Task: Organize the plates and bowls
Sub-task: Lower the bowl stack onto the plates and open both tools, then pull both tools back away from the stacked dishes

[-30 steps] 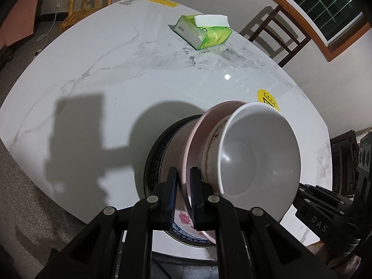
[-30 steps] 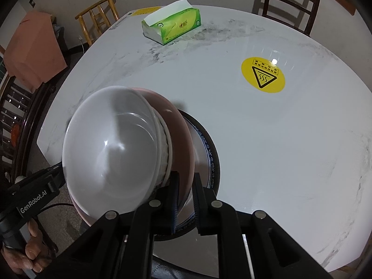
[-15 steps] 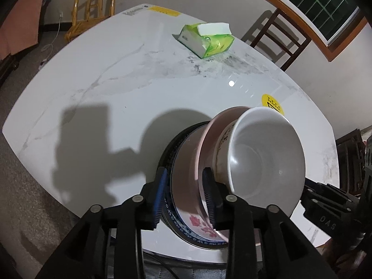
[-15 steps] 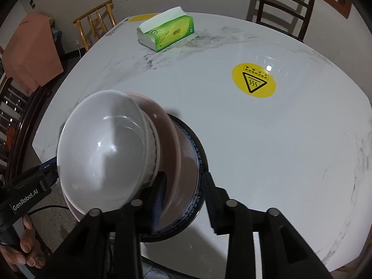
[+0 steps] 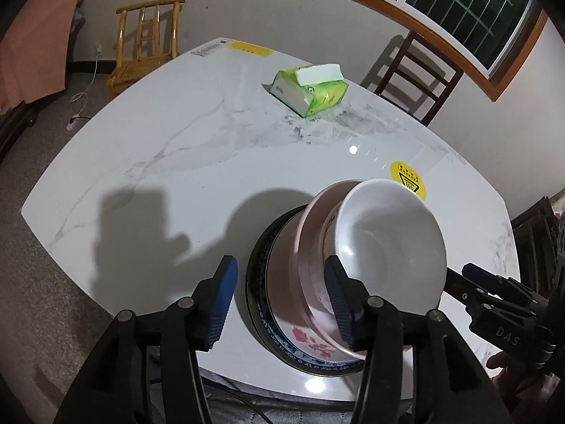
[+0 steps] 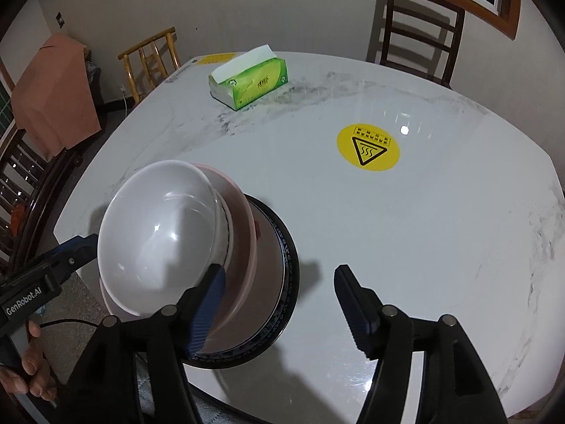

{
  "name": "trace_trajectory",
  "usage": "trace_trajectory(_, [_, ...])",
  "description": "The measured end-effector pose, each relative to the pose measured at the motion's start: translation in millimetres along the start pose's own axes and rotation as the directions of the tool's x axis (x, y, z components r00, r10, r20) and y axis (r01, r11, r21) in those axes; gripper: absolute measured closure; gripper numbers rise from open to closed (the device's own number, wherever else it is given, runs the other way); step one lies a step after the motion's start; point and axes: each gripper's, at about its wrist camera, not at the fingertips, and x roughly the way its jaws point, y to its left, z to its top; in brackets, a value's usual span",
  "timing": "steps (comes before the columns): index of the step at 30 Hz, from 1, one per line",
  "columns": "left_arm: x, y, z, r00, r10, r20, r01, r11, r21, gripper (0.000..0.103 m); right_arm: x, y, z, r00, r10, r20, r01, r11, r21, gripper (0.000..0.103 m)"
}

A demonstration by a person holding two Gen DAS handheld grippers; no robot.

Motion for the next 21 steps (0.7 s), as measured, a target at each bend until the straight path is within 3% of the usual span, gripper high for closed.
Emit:
trace_trajectory(2, [-4.7,-0.2,-2.3,1.000,0.005,0.016,-0.005,1.000,0.004,0.051,-3.4,-2.0,-2.2,1.000,0.011,0.015,-0.011,1.000,0.002,0.031])
trace_trajectory(5, [-11.5,-4.2,-6.1,0.999,0.000,0.042,0.000,1.000,0.017,0.038,-7.7,-1.0,-7.4,0.999,0.006,0.037,-0.006,1.000,-0.014,0.026])
trace_trajectory(12, [-30.2,-14.7,-30.1,0.996,-0.005,0.090,0.001,0.999,0.052,0.032,-22.9,3.8,-28.1,0.994,0.021,0.107,-0.014,0.998,-0.066,0.023])
trace_trajectory(15, [-33.6,-12.9,-42.2,0.994,0.010,0.109,-0.014,0.999,0.038,0.021,-29.9,5.5,-37.9,0.990,0.035,0.137,-0.024,0.996,-0.086,0.022])
trace_trajectory(21, [-30.9,-7.1,-62.9,0.990,0.070,0.122,-0.072,0.997,0.013,0.021,-34.3,11.7,-57.5,0.983,0.071,0.170,-0.052,0.992,-0.115,0.022])
